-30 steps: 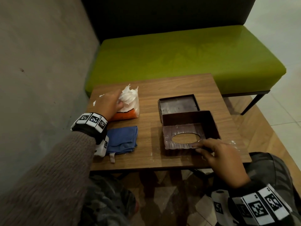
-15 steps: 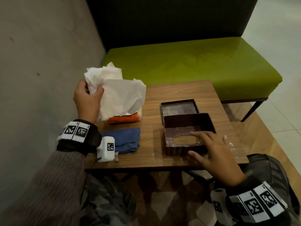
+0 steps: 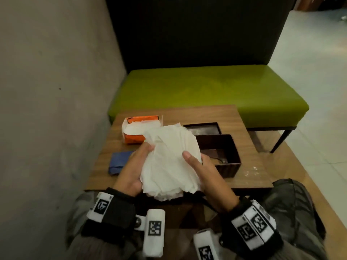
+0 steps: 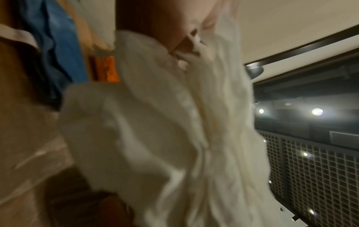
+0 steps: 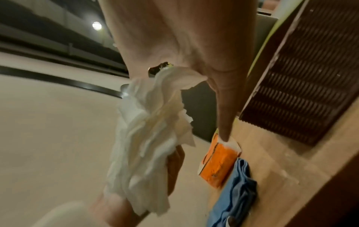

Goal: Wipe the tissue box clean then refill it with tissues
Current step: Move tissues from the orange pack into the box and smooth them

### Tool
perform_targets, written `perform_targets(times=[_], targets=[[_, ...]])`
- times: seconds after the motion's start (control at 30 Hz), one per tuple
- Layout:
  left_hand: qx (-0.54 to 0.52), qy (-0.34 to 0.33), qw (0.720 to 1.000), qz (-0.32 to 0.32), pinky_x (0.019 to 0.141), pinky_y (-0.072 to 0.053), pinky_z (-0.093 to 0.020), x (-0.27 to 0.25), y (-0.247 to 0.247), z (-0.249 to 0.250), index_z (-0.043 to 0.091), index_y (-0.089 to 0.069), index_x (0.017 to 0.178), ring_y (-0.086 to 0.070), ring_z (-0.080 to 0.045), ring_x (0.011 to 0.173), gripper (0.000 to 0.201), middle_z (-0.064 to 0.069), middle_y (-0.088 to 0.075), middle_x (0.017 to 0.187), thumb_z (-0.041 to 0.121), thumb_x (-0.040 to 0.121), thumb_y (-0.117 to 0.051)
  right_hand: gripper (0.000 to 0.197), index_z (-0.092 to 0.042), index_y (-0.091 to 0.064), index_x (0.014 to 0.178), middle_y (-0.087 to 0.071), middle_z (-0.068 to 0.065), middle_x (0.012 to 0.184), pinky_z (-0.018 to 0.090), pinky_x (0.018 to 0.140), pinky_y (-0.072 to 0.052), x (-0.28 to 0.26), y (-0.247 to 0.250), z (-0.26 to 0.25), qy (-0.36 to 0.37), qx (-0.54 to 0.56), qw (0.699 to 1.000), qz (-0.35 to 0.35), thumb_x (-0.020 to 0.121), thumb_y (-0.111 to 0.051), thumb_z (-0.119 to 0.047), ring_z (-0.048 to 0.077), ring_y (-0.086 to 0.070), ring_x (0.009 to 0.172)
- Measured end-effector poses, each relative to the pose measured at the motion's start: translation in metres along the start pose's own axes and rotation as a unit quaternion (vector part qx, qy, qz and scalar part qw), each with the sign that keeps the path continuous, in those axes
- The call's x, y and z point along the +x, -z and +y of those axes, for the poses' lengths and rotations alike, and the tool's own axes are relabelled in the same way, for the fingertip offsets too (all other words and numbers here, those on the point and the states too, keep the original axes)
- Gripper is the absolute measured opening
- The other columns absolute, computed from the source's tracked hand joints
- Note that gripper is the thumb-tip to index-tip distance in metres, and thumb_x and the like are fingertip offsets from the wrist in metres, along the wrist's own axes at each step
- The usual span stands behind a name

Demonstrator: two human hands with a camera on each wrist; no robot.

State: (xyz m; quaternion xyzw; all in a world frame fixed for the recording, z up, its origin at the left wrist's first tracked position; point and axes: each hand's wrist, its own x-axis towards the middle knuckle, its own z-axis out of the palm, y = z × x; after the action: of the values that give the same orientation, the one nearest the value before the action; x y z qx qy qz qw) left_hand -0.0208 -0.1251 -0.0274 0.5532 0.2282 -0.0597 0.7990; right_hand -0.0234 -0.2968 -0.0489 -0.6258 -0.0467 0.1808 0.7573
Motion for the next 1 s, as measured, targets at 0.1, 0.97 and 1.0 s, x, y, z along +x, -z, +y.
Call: perform_targets(times=[0.1, 0.97, 1.0], targets=[[-0.026, 0.029, 0.998, -0.049, 0.07, -0.054, -0.035, -0.012, -0.005, -0.014, 0.008, -0.065, 0.106, -0.071, -0.024, 0.081, 0.031, -0.013, -0.073, 0.092, 0.028, 0.089, -0.047, 0.054, -0.01, -0.058, 0.122, -0.069, 0.007, 0.116, 0.041, 0.09, -0.055, 0.001, 0.009, 0.01, -0.042, 0.006, 0.996, 0.082, 0.077, -0.077, -0.033, 0.021, -0.068, 0.102], [-0.007, -0.051, 0.996, -0.071, 0.075, -0.054, -0.034, -0.026, -0.001, -0.053, 0.03, -0.046, 0.123, -0.063, -0.022, 0.104, 0.053, -0.004, -0.063, 0.117, 0.011, 0.078, -0.068, 0.019, -0.02, -0.056, 0.084, -0.051, -0.006, 0.065, 0.017, 0.06, -0.044, -0.026, 0.023, -0.001, 0.133, -0.188, 0.958, 0.173, 0.082, -0.067, -0.005, 0.003, -0.048, 0.058], [-0.007, -0.052, 0.996, -0.07, 0.075, -0.055, -0.034, -0.026, -0.002, -0.054, 0.03, -0.047, 0.122, -0.063, -0.023, 0.104, 0.052, -0.004, -0.063, 0.118, 0.011, 0.078, -0.068, 0.018, -0.02, -0.057, 0.083, -0.051, -0.006, 0.065, 0.015, 0.059, -0.044, -0.027, 0.017, -0.003, 0.157, -0.197, 0.954, 0.164, 0.082, -0.067, -0.005, 0.003, -0.048, 0.058]])
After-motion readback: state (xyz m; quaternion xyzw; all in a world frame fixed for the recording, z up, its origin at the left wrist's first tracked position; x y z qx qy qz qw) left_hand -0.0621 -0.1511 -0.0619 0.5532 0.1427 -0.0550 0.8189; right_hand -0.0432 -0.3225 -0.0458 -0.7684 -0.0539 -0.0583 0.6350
